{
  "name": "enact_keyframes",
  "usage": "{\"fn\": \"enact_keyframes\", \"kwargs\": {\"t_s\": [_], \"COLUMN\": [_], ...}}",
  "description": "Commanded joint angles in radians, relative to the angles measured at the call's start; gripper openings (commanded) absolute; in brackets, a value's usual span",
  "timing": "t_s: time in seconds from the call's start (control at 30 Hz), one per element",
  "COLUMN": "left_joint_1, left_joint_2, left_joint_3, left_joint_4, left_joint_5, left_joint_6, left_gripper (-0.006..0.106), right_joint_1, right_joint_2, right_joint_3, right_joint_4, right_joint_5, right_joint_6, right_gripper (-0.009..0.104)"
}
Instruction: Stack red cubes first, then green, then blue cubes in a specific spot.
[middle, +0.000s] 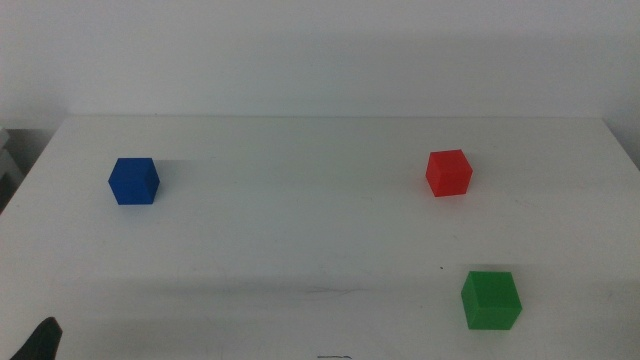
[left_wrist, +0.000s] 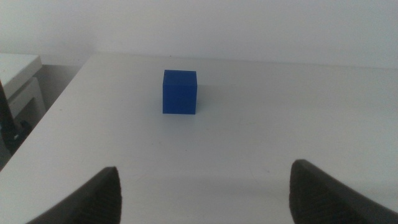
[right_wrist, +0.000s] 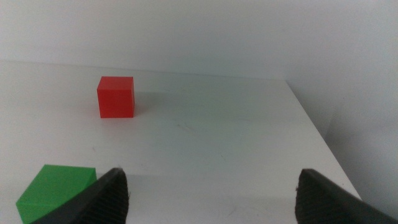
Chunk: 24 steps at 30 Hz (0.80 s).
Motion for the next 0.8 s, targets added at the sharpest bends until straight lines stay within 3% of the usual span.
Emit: {"fn": "enact_keyframes", "kwargs": {"t_s": [0.0, 0.57, 0.77], "left_joint_1": [-0.001, -0.001, -0.001], "left_joint_2": [-0.021, -0.021, -0.021], "left_joint_3": [-0.004, -0.004, -0.004], "left_joint_4": [-0.003, -0.003, -0.003], "left_joint_5": [-0.073, -0.073, -0.073], "left_joint_6": [-0.013, -0.013, -0.013], "left_gripper": [0.091, 0.091, 0.091], "right_joint_1": [0.003, 0.003, 0.004], "right_joint_2": [-0.020, -0.001, 0.281], "right_joint_3": [-0.018, -0.032, -0.234], "right_joint_4": [-0.002, 0.033, 0.050], "right_joint_5": [-0.100, -0.211, -0.191], "right_joint_6": [0.004, 0.058, 0.058], "right_gripper": [0.092, 0.092, 0.092]}}
